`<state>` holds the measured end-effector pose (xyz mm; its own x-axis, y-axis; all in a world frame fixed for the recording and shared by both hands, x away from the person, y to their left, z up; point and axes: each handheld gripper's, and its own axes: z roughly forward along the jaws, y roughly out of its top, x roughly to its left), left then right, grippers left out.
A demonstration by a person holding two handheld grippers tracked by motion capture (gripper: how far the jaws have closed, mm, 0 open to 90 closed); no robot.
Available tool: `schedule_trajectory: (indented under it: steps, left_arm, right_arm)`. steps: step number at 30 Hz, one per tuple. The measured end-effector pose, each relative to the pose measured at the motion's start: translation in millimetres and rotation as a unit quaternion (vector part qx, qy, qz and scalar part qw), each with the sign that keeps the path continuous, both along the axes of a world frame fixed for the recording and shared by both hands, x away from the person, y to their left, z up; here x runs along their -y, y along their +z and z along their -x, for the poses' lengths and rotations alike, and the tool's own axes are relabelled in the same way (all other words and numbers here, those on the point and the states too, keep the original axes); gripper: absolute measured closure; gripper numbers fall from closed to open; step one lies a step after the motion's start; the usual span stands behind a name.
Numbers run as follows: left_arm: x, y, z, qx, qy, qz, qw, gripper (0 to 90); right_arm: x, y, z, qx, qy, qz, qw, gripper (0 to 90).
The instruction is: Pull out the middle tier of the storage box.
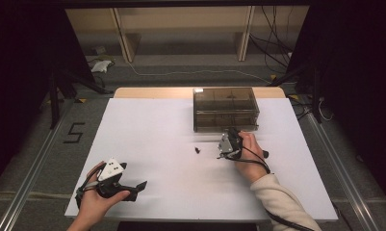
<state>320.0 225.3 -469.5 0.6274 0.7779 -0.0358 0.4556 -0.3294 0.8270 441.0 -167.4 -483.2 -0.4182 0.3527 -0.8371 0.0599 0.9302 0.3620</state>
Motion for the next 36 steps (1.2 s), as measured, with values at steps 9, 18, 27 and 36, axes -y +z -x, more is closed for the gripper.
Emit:
schedule_trajectory:
  steps: [9,18,27,36]
  left_arm:
    - [0.0,0.1,0.1,0.0,0.0,0.0,1.0,0.0]
    - [0.1,0.0,0.0,0.0,-0.001,0.0,1.0,0.0]
    - [0.3,0.0,-0.1,-0.001,-0.002,-0.002,1.0,0.0]
    - [0.8,0.0,-0.3,-0.001,-0.004,-0.004,1.0,0.0]
  right_arm:
    - [0.0,1.4,3.3,-0.001,0.003,0.005,1.0,80.0]
    - [-0.5,0.0,2.9,-0.01,0.0,0.004,0.9999,79.5]
    - [6.6,12.4,8.4,-0.05,0.02,0.002,0.9986,61.7]
    - [30.4,37.5,0.6,-0.116,0.051,0.041,0.9911,60.3]
